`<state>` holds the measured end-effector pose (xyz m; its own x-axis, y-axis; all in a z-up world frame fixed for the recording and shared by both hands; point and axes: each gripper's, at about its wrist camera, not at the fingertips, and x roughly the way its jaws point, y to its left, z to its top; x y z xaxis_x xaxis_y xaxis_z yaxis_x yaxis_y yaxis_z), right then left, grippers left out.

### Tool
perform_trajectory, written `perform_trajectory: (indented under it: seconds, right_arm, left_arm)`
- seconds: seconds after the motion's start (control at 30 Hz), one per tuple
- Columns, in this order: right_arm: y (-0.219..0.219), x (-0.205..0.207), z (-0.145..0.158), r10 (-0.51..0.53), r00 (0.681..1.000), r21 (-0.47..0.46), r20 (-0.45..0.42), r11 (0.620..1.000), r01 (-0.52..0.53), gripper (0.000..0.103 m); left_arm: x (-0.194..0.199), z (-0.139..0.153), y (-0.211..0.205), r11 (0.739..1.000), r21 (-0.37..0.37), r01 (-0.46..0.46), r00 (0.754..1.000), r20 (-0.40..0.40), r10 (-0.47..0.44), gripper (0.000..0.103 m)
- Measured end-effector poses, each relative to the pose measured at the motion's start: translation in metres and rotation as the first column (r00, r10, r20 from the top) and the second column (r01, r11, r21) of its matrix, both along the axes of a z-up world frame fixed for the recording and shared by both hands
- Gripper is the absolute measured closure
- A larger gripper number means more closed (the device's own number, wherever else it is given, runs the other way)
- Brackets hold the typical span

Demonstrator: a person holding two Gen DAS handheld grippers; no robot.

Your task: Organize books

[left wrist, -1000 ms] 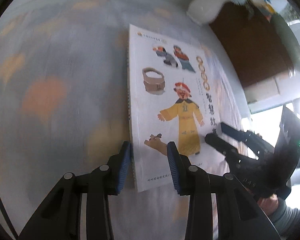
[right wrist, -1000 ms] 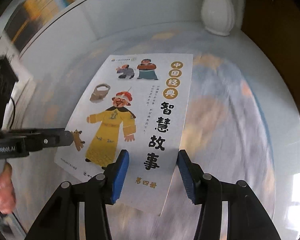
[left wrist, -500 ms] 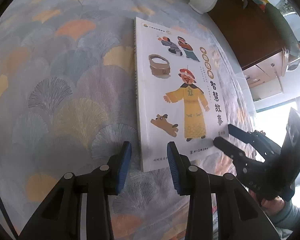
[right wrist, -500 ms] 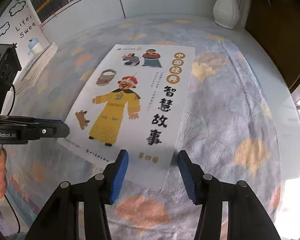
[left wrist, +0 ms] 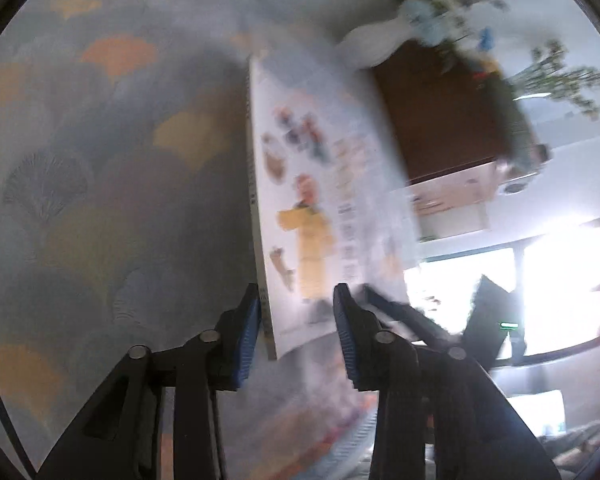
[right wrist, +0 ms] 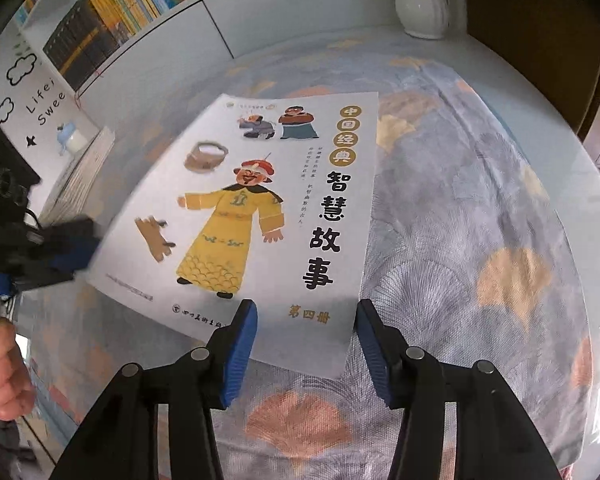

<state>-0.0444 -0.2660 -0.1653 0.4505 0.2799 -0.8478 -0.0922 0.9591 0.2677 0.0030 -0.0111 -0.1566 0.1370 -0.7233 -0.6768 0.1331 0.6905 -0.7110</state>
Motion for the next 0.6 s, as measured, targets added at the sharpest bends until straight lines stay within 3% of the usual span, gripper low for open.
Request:
perform_trajectory:
  seconds: [0.03, 0.13, 0.27, 0.33, 0.4, 0.47, 0.6]
  right_arm:
    - [0.002, 0.000, 0.000, 0.003, 1.000, -0.008, 0.003, 1.000, -0.003, 0.052]
    - [0.006, -0.002, 0.001, 0.009, 1.000, -0.026, 0.012, 1.000, -0.008, 0.049]
    - [0.007, 0.003, 0.002, 0.032, 0.999, -0.013, -0.018, 0.999, -0.032, 0.046]
    - [-0.006, 0.004, 0.004, 0.028, 0.998, 0.072, -0.057, 0.997, -0.024, 0.047]
    - [-0.026, 0.001, 0.002, 0.000, 0.995, 0.219, -0.103, 0.975, 0.023, 0.046]
    - [-0.046, 0.000, -0.006, -0.025, 0.987, 0.377, -0.156, 0.922, 0.083, 0.046]
    - [-0.060, 0.003, -0.021, -0.052, 0.977, 0.554, -0.209, 0.817, 0.162, 0.046]
  left_arm:
    - [0.001, -0.007, -0.004, 1.000, 0.016, 0.002, 1.000, -0.015, -0.001, 0.088]
    - [0.000, -0.019, -0.014, 0.999, 0.046, -0.013, 1.000, -0.024, 0.015, 0.089]
    - [0.001, -0.011, -0.017, 0.999, -0.038, -0.032, 0.999, -0.030, 0.031, 0.091]
    - [0.006, -0.002, -0.015, 0.995, -0.093, -0.029, 0.999, -0.035, 0.025, 0.091]
    - [0.011, 0.007, -0.013, 0.988, -0.152, -0.033, 0.998, -0.054, 0.025, 0.091]
    - [0.018, 0.010, -0.018, 0.980, -0.192, -0.053, 0.997, -0.071, 0.040, 0.091]
    - [0.024, 0.010, -0.012, 0.963, -0.253, -0.098, 0.990, -0.125, 0.068, 0.091]
